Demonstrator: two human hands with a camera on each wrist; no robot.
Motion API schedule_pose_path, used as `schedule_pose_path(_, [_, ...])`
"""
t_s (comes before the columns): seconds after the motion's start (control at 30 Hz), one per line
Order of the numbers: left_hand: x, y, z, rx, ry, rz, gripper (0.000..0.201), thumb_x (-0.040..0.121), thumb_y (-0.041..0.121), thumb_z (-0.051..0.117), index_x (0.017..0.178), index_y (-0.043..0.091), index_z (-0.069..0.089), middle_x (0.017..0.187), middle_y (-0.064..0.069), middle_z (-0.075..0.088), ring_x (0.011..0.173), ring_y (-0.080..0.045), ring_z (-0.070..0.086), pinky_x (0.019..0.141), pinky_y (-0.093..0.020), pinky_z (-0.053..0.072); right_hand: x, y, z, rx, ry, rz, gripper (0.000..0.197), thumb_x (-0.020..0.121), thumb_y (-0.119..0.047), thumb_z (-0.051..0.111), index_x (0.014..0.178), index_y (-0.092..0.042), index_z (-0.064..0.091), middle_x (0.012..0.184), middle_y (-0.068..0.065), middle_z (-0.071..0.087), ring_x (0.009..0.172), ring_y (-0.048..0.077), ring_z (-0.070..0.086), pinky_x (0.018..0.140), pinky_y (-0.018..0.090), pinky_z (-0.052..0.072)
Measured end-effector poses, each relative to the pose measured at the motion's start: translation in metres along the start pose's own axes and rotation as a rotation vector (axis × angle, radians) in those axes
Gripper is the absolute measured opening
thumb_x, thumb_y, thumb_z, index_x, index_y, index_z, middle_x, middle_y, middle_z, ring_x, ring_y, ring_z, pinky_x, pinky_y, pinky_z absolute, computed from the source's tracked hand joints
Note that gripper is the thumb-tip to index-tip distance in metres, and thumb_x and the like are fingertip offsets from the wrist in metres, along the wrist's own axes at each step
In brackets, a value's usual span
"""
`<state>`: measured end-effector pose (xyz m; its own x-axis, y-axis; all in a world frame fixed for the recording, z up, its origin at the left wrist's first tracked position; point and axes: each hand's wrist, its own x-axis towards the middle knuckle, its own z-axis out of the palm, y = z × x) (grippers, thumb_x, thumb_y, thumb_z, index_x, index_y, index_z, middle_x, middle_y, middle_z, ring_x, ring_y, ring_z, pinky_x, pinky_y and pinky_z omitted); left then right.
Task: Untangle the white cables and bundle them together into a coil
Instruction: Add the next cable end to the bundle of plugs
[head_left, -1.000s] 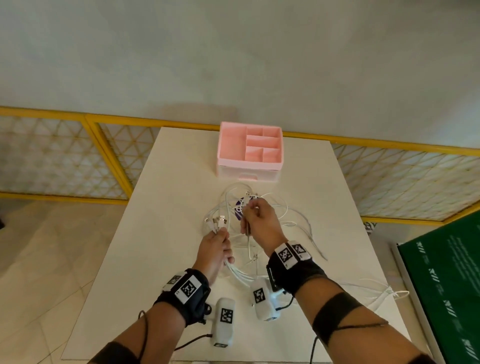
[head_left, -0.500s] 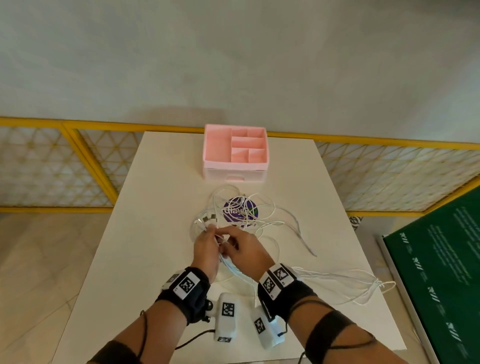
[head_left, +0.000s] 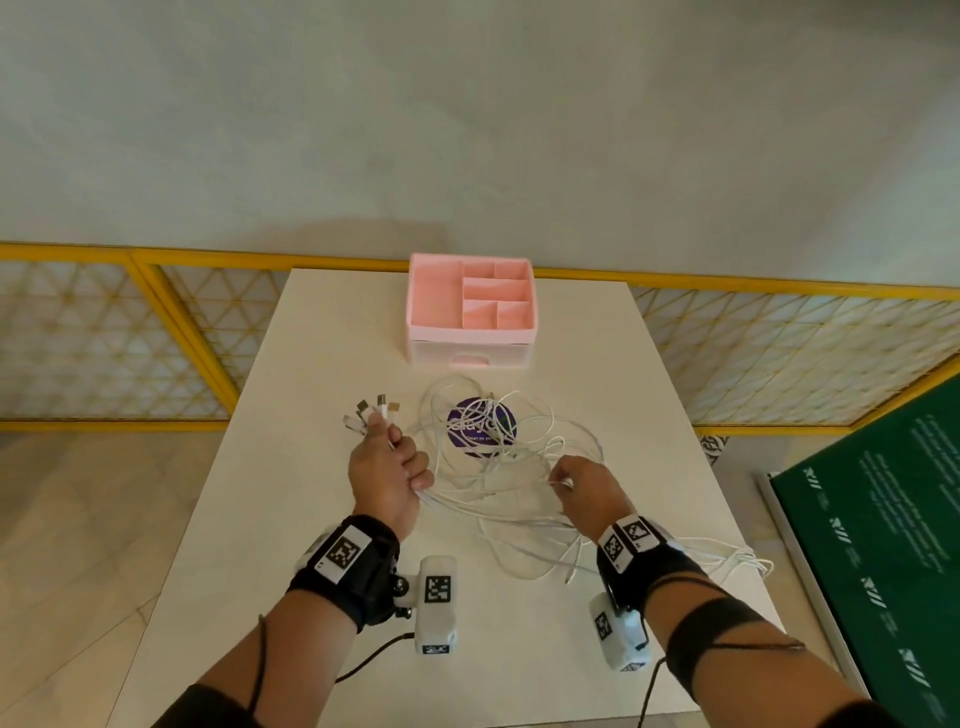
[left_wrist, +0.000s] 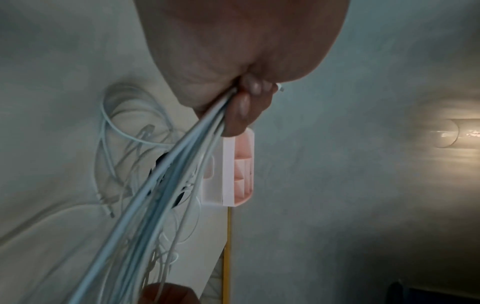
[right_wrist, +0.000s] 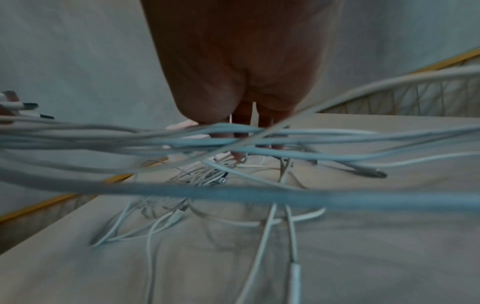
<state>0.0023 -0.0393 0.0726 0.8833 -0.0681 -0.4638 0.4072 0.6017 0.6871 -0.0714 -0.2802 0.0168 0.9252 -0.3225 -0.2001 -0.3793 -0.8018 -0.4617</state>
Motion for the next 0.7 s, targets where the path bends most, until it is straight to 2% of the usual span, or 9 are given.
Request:
schedule_pose_path(0.07, [0.001, 0.004, 0.0, 0.008, -0.018, -0.017, 0.044, 0.104, 0.049, 0.039, 0.07, 0.021, 0.043, 0.05, 0.008, 0.027, 0.037, -0.007, 0.021, 0.036, -0.016, 0.019, 0.004, -0.002, -0.005, -0.066, 0.034, -0.029, 0.009, 0.092, -0.018, 0.063, 0.093, -0.019, 0.072, 0.103, 0.004, 0.062, 0.1, 0.026, 0.06, 0.089, 0.032, 0.047])
schedule_pose_path(0.1, [0.001, 0.004, 0.0, 0.025, -0.025, -0.028, 0.044, 0.104, 0.049, 0.04, 0.07, 0.021, 0.043, 0.05, 0.008, 0.027, 0.037, -0.006, 0.021, 0.035, -0.016, 0.019, 0.005, -0.007, -0.011, -0.026, 0.047, -0.019, 0.009, 0.093, -0.021, 0.064, 0.093, -0.019, 0.073, 0.098, 0.003, 0.062, 0.097, 0.026, 0.061, 0.085, 0.03, 0.046])
schedule_pose_path(0.17, [0.0, 0.003, 0.0, 0.091, -0.036, -0.037, 0.045, 0.104, 0.05, 0.041, 0.07, 0.021, 0.044, 0.051, 0.007, 0.028, 0.037, -0.007, 0.021, 0.035, -0.016, 0.018, 0.009, -0.021, -0.023, 0.193, 0.044, 0.013, 0.012, 0.094, -0.026, 0.064, 0.085, -0.022, 0.071, 0.079, -0.001, 0.068, 0.078, 0.021, 0.067, 0.073, 0.031, 0.051])
schedule_pose_path(0.27, [-0.005, -0.004, 0.003, 0.207, -0.052, -0.039, 0.044, 0.104, 0.047, 0.042, 0.07, 0.02, 0.045, 0.051, 0.006, 0.029, 0.037, -0.008, 0.024, 0.037, -0.017, 0.018, 0.01, -0.055, -0.048, 0.56, 0.082, -0.024, 0.013, 0.092, -0.026, 0.066, 0.081, -0.024, 0.072, 0.07, 0.003, 0.073, 0.065, 0.021, 0.069, 0.075, 0.045, 0.06])
schedule_pose_path(0.37, [-0.01, -0.009, 0.008, 0.252, -0.061, -0.028, 0.043, 0.104, 0.046, 0.045, 0.07, 0.02, 0.043, 0.053, 0.005, 0.026, 0.04, -0.009, 0.023, 0.04, -0.019, 0.019, 0.0, -0.101, -0.081, 0.868, 0.157, -0.181, 0.015, 0.09, -0.003, 0.067, 0.085, -0.016, 0.074, 0.077, 0.013, 0.073, 0.07, 0.028, 0.067, 0.077, 0.044, 0.057])
schedule_pose_path(0.43, [-0.011, -0.009, 0.012, 0.28, -0.072, -0.009, 0.043, 0.1, 0.047, 0.053, 0.068, 0.022, 0.04, 0.054, 0.005, 0.024, 0.042, -0.011, 0.022, 0.042, -0.021, 0.018, -0.007, -0.125, -0.097, 0.951, 0.194, -0.327, 0.017, 0.086, 0.008, 0.065, 0.09, -0.007, 0.073, 0.091, 0.018, 0.074, 0.085, 0.033, 0.07, 0.085, 0.041, 0.056])
schedule_pose_path(0.53, [-0.013, -0.007, 0.018, 0.295, -0.095, 0.003, 0.037, 0.099, 0.039, 0.058, 0.071, 0.022, 0.044, 0.057, 0.005, 0.024, 0.044, -0.011, 0.022, 0.042, -0.022, 0.02, -0.017, -0.142, -0.098, 0.998, 0.168, -0.445, 0.017, 0.087, 0.01, 0.058, 0.096, 0.003, 0.07, 0.101, 0.019, 0.073, 0.095, 0.041, 0.066, 0.087, 0.042, 0.053])
schedule_pose_path(0.63, [-0.018, -0.005, 0.02, 0.274, -0.126, 0.034, 0.03, 0.101, 0.032, 0.058, 0.076, 0.02, 0.046, 0.057, 0.005, 0.026, 0.046, -0.011, 0.023, 0.042, -0.023, 0.022, -0.022, -0.143, -0.088, 0.993, 0.14, -0.358, 0.011, 0.091, -0.006, 0.064, 0.09, 0.002, 0.071, 0.085, 0.016, 0.074, 0.077, 0.03, 0.069, 0.076, 0.041, 0.055])
schedule_pose_path(0.7, [-0.021, -0.006, 0.018, 0.239, -0.125, 0.044, 0.025, 0.102, 0.029, 0.057, 0.079, 0.019, 0.05, 0.056, 0.004, 0.031, 0.045, -0.01, 0.025, 0.042, -0.023, 0.023, -0.022, -0.137, -0.079, 1.008, 0.126, -0.232, 0.007, 0.093, -0.003, 0.064, 0.091, 0.002, 0.069, 0.076, 0.016, 0.068, 0.064, 0.019, 0.067, 0.066, 0.033, 0.057])
